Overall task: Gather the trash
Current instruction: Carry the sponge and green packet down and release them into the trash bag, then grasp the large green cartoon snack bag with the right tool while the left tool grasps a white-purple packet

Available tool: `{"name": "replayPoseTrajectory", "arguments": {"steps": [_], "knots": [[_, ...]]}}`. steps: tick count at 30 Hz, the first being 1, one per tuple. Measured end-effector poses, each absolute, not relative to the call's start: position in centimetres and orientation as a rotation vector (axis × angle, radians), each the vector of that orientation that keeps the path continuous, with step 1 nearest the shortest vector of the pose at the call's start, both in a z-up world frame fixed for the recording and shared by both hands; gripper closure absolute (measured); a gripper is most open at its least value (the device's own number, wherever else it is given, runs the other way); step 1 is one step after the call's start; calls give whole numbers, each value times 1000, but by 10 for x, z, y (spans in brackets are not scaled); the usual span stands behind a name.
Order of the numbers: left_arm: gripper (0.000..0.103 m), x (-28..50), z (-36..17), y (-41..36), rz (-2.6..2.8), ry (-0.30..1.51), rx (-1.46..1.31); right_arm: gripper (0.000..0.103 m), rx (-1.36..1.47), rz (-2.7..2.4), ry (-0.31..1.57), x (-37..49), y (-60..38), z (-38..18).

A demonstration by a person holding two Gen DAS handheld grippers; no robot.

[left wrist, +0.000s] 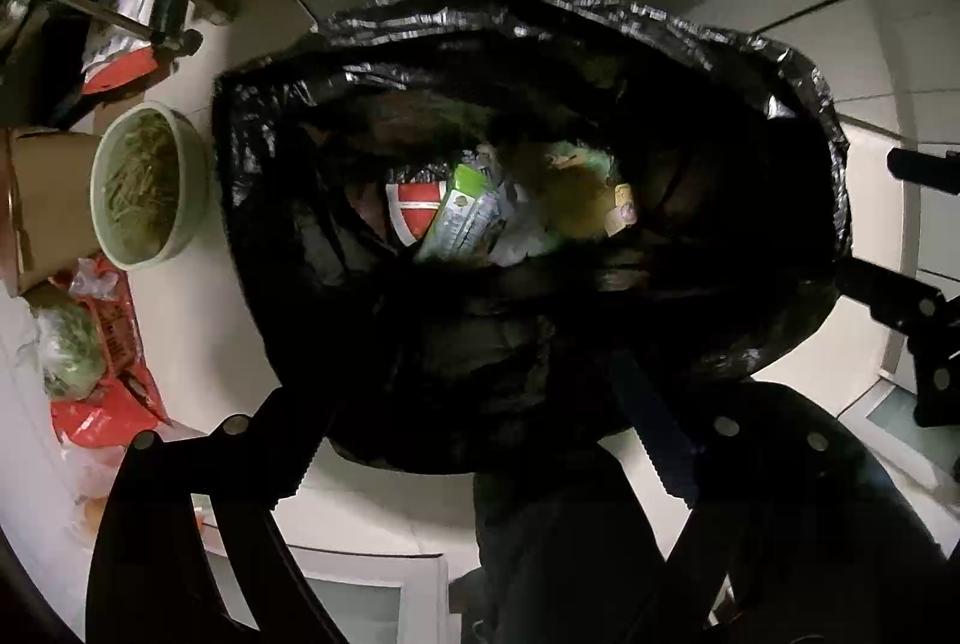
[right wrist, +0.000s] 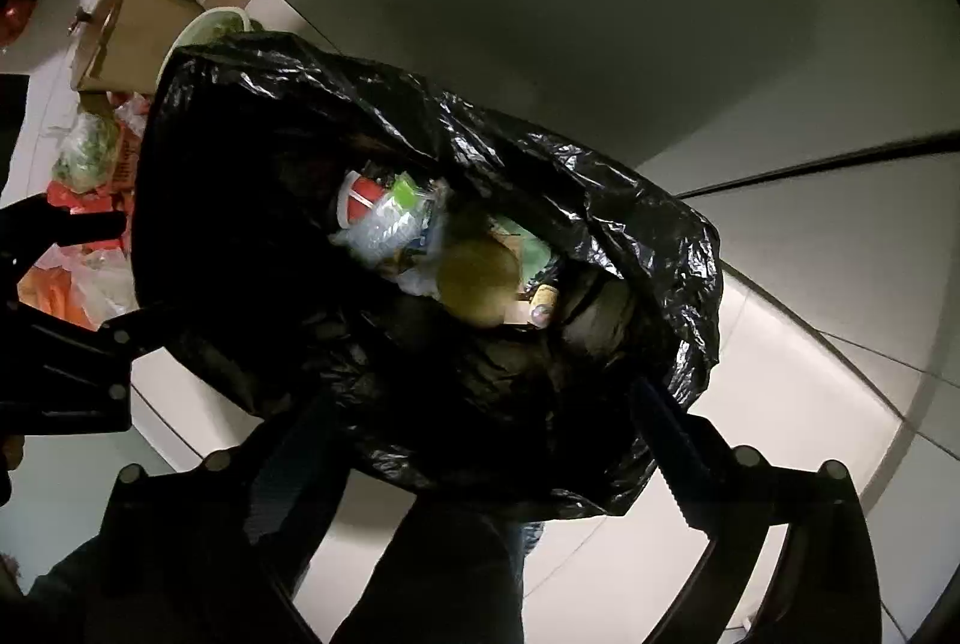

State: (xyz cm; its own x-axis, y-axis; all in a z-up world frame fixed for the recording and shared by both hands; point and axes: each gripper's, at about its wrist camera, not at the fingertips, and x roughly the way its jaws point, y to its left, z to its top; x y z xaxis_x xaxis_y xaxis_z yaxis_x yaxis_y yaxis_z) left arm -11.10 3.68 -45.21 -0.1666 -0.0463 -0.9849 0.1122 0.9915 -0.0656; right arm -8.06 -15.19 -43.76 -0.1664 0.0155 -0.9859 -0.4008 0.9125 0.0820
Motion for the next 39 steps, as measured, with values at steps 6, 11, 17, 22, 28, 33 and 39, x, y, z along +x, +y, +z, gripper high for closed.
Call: {"name": "replayPoseTrajectory", "arguments": {"steps": [6,11,17,22,28,33,39], "knots": [[15,-106,-395,31,-165,1604,52,6,-271,410,1653,-77,-145,-397],[15,-107,-283,33,-141,1437,11,6,-168,511,1508,-73,-151,-299],[13,-100,-161,34,-93,1247,-35,6,-54,633,1240,-73,-152,-159],[13,-76,-102,32,-44,1076,-70,6,-35,620,930,-55,-163,-59],[13,-62,-88,25,-39,1039,-77,5,-4,413,694,22,-181,-16],[13,-71,-88,25,-37,1059,-87,6,63,321,664,99,-198,-16],[13,-85,-89,45,22,1072,-130,6,221,298,785,169,-237,-54]]}}
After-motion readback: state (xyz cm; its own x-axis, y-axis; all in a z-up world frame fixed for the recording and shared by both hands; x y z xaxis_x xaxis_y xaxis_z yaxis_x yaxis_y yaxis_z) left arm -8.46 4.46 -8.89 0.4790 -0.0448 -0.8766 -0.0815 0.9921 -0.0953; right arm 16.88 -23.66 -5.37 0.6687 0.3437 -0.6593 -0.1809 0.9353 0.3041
